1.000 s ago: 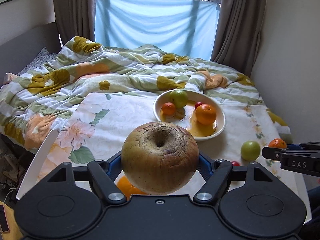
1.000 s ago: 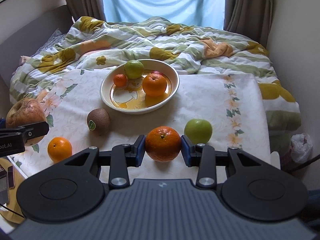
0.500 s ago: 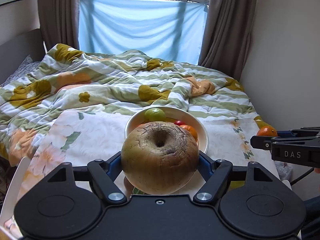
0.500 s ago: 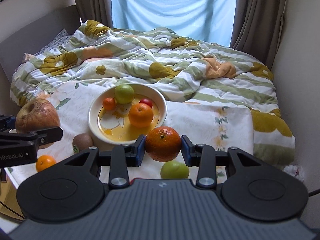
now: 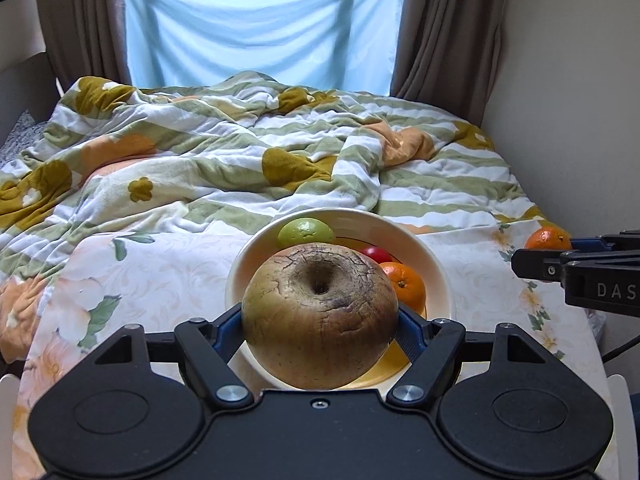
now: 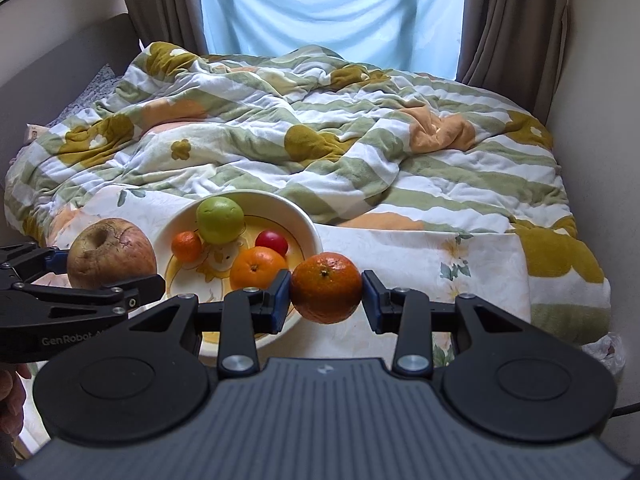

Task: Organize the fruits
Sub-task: 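Carry the cracked apple and mandarin over the white bowl with both tools, then open the left tool to drop the apple in while the right tool releases the mandarin, then withdraw both open tools toward the large orange and red tomato, then grasp the large orange with the left tool while the right tool grasps the red tomato, then carry the large orange and red tomato over the white bowl with both tools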

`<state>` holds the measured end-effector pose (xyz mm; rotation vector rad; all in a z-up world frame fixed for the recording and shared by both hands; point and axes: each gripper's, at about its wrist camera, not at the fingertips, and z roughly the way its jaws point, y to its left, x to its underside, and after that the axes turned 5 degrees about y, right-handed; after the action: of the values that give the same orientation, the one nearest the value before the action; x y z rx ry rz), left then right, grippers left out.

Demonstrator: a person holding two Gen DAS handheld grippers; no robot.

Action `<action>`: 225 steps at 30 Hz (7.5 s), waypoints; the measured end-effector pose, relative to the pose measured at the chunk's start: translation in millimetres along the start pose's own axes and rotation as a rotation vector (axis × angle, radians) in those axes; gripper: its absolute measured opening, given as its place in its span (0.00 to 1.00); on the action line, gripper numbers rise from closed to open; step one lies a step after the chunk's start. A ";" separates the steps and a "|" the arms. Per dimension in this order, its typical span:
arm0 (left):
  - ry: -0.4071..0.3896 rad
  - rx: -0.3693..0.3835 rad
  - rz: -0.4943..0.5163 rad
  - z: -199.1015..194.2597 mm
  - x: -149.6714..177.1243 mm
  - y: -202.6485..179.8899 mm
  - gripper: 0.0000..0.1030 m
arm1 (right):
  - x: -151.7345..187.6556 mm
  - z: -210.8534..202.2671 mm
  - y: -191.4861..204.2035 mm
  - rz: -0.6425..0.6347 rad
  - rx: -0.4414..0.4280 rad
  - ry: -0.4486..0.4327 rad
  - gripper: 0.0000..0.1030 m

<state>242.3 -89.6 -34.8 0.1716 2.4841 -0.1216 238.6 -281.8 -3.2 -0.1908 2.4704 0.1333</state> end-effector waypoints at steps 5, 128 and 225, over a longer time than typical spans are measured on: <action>0.020 -0.013 0.046 27.0 -5.2 -2.6 0.77 | -6.2 18.1 -3.4 0.020 0.008 0.021 0.51; -0.039 -0.216 -0.066 -66.1 178.2 45.3 0.98 | 166.9 -28.2 41.8 -0.100 -0.048 -0.044 0.99; -0.045 -0.018 -0.053 -22.7 -17.7 41.9 0.62 | -8.6 -15.5 -0.3 0.028 -0.022 -0.009 0.47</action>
<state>249.2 -46.9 -8.0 0.0942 2.4447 -0.1239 235.9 -283.4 14.2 -0.1652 2.4646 0.1734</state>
